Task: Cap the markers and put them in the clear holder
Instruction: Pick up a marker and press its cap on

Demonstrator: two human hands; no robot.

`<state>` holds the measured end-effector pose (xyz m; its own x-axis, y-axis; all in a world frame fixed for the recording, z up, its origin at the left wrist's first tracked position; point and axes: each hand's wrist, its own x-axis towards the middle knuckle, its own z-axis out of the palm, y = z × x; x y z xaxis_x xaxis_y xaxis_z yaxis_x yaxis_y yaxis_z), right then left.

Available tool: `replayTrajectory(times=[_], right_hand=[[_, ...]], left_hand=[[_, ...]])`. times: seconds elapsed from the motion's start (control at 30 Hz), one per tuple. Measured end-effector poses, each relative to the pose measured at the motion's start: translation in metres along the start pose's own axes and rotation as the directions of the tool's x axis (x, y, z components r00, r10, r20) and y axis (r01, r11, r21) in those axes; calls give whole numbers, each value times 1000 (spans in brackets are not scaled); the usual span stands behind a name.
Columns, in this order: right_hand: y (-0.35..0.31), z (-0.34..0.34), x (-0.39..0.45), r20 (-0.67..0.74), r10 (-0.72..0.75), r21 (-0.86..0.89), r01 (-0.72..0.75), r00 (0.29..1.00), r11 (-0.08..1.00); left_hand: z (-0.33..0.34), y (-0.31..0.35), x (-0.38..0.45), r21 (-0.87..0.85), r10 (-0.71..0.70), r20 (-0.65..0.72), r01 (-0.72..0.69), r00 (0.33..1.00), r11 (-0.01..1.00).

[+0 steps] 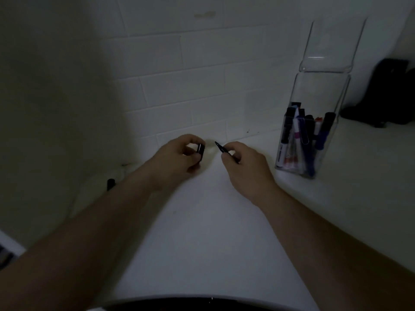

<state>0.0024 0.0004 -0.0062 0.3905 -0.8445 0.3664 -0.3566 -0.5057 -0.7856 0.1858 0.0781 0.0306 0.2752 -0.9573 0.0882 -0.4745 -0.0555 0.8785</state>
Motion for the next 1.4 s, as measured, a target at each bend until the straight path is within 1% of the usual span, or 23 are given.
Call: replayTrajectory(times=[0.03,0.07,0.1,0.13,0.17,0.27,0.33,0.43,0.57,0.7,0.8,0.93,1.0,1.17,1.23,1.33,1.4], right_hand=[[0,0,0,1,3,21,-3,1000,1000],[0,-1,-1,-3,2,34,-2,1000,999],[0,0,-1,-9,-1,37,1,1000,999],[0,0,-2,-13,-5,36,5,1000,999],[0,0,-2,-13,-8,36,8,1000,999],[0,0,-4,-17,-9,39,10,1000,999],[0,1,-4,-22,-9,46,10,1000,999],[1,1,-4,-19,-12,38,13,1000,999],[0,1,-7,30,-25,10,24,999,1000],[-2,1,-7,33,-28,4,28,999,1000],[-1,0,-7,24,-17,24,17,1000,1000],[0,0,-7,26,-30,6,30,999,1000],[-1,0,-7,27,-34,5,34,999,999],[-3,-1,-8,39,-41,26,40,998,999],[-5,-1,-10,51,-52,25,51,997,998],[-7,0,-12,97,-84,-21,87,992,996],[-7,0,-12,109,-103,-47,109,989,993]], left_hand=[[8,-1,-1,-199,-37,-43,28,998,980],[16,1,-3,-364,-84,-69,53,994,930],[22,1,-4,-487,-127,-82,72,988,870],[27,2,-5,-566,-156,-89,80,984,821],[30,1,-5,-608,-172,-98,78,980,790],[28,-4,-4,-684,-211,-139,60,968,727],[24,-7,-3,-688,-214,-162,45,963,724],[23,-10,-2,-630,-181,-167,36,969,776],[23,-17,-1,-576,-133,-150,22,980,817],[23,-19,-2,-552,-97,-152,-3,984,834],[23,-17,-3,-562,-73,-144,-21,987,827],[25,-15,-4,-555,-51,-129,-29,990,831],[26,-11,-5,-581,-70,-118,-11,991,814],[23,-13,0,-636,-132,-152,5,980,771],[21,-15,1,-680,-140,-150,1,979,733],[20,-17,1,-747,-172,-156,-2,973,665],[21,-16,1,-767,-191,-148,9,970,641]])
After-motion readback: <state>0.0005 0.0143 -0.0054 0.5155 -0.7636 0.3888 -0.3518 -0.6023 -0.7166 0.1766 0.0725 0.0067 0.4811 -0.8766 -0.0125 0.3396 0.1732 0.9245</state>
